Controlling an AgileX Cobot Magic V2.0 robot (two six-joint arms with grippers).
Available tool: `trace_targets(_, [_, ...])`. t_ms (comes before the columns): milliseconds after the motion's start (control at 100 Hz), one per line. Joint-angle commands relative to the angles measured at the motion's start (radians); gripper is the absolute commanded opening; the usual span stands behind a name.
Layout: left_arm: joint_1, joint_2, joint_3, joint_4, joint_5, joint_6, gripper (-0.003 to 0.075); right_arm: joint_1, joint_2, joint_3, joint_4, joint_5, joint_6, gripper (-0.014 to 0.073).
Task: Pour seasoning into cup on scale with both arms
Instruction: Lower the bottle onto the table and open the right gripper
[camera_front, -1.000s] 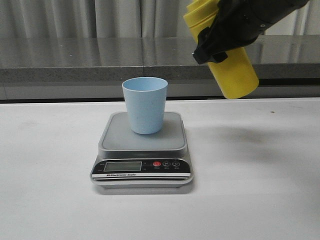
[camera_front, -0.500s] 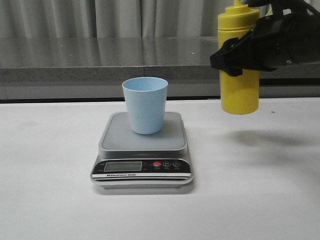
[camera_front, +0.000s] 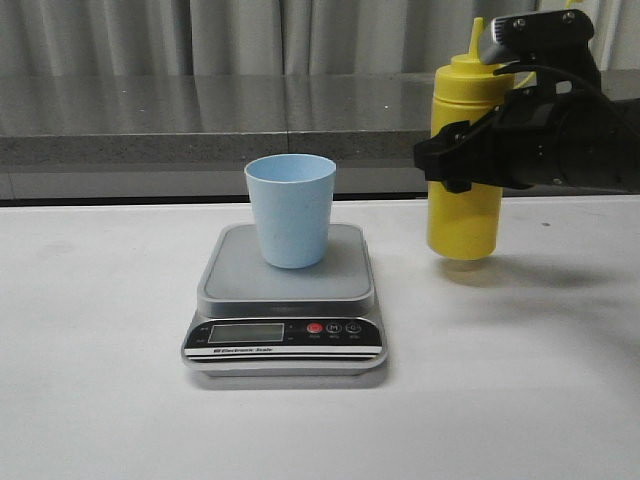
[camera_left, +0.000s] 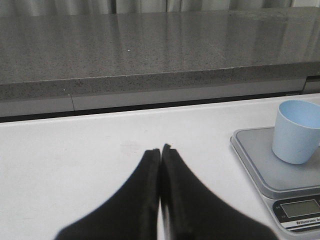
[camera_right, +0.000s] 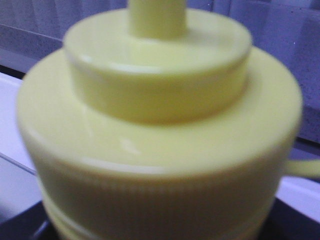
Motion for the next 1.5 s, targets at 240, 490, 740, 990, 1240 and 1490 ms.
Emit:
trace_targets(240, [0.002, 0.008, -0.027, -0.015, -0.079, -0.005, -0.002, -0.014, -0.003, -0.018, 0.016, -0.105, 0.003, -0.0056])
trace_targets(490, [0.002, 0.008, -0.027, -0.015, -0.079, -0.005, -0.002, -0.016, 0.021, -0.018, 0.016, -0.108, 0.003, 0.0055])
trace_targets(740, [0.002, 0.008, -0.027, -0.015, -0.079, -0.005, -0.002, -0.016, 0.021, -0.018, 0.016, -0.134, 0.003, 0.0532])
trace_targets(990, [0.002, 0.008, -0.027, -0.015, -0.079, -0.005, -0.002, -0.016, 0.0, -0.011, 0.016, -0.114, 0.003, 0.0584])
trace_targets(1240, [0.002, 0.008, -0.027, -0.015, -0.079, -0.005, -0.002, -0.016, -0.053, 0.04, 0.016, -0.109, 0.003, 0.0584])
trace_targets(1490, [0.002, 0.008, -0.027, -0.015, -0.079, -0.005, -0.002, -0.016, -0.147, 0.144, 0.011, -0.109, 0.003, 0.0581])
